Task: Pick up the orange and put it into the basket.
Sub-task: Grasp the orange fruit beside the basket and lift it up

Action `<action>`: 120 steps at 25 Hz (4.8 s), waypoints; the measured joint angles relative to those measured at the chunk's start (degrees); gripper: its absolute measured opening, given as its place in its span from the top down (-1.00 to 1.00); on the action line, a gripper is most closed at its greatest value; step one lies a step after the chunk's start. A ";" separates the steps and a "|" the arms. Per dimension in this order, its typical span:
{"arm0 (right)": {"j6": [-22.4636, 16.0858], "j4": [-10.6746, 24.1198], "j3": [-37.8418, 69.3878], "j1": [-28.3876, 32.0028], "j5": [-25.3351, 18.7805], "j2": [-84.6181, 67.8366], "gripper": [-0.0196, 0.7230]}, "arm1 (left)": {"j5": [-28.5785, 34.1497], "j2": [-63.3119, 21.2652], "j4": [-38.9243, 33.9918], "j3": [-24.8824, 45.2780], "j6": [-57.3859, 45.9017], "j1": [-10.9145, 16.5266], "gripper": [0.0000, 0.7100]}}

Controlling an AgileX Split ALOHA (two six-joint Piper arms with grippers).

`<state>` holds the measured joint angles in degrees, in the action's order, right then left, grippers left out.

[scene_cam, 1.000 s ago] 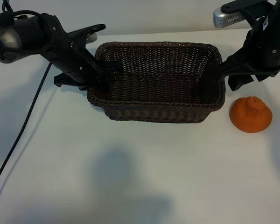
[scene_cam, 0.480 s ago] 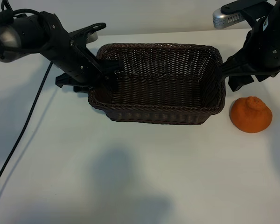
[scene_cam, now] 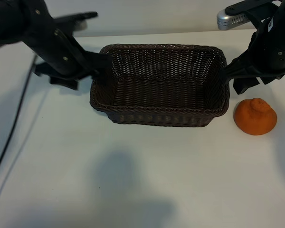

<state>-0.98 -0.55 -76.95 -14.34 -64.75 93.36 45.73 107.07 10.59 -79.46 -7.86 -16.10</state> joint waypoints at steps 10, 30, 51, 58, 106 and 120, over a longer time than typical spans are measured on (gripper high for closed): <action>0.06 0.24 0.00 0.00 -0.04 0.00 -0.48 | 3.36 -11.14 -5.70 -0.77 -1.47 2.52 -0.87; 0.00 -0.53 0.00 0.00 0.26 0.00 -0.48 | 17.49 -32.34 -6.50 -1.07 11.52 23.45 -0.77; 0.14 -0.53 0.00 0.00 0.40 0.00 -0.48 | 20.44 -93.75 -8.64 22.28 12.07 22.77 -0.68; 0.43 -0.53 0.00 0.00 0.46 0.00 -0.48 | 21.26 -103.40 -3.99 34.02 15.43 22.24 -0.68; -8.66 4.73 0.00 10.23 8.28 13.78 -0.62 | 17.88 -107.57 -6.27 49.56 10.95 13.72 -0.67; -4.54 1.07 6.73 10.91 14.53 18.16 -0.60 | 16.52 -107.61 -6.27 50.72 10.95 13.72 -0.67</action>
<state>-5.52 0.52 -70.23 -3.43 -50.22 111.53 62.25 -0.54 4.32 -28.74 3.09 -2.38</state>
